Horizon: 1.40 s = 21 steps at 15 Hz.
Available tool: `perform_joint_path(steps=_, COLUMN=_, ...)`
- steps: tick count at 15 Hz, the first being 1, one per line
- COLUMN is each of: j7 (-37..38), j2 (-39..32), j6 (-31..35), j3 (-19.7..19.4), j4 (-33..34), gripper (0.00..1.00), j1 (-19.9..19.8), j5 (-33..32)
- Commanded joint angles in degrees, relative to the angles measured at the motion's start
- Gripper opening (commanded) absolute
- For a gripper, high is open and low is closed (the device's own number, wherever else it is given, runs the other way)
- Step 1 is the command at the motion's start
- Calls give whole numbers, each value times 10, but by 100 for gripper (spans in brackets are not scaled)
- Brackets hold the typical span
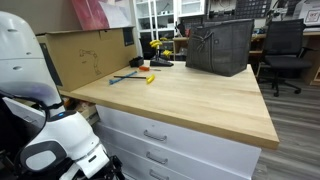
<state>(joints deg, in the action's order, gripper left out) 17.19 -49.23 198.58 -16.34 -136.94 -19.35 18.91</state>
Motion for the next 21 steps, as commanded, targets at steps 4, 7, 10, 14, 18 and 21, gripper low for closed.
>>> perform_joint_path(steps=4, j7=-3, j2=47, j6=-36, j3=-7, j4=8, gripper=100, j1=-30, j5=4)
perform_joint_path(steps=7, j7=-1, j2=47, j6=-31, j3=-10, j4=18, gripper=100, j1=-30, j5=10)
perform_joint_path(steps=10, j7=4, j2=53, j6=-34, j3=-8, j4=27, gripper=100, j1=-36, j5=14)
perform_joint_path(steps=14, j7=3, j2=42, j6=-33, j3=-8, j4=35, gripper=100, j1=-37, j5=13)
perform_joint_path(steps=18, j7=4, j2=65, j6=-65, j3=-6, j4=35, gripper=100, j1=-43, j5=11)
perform_joint_path(steps=21, j7=4, j2=66, j6=-65, j3=-5, j4=35, gripper=100, j1=-43, j5=11)
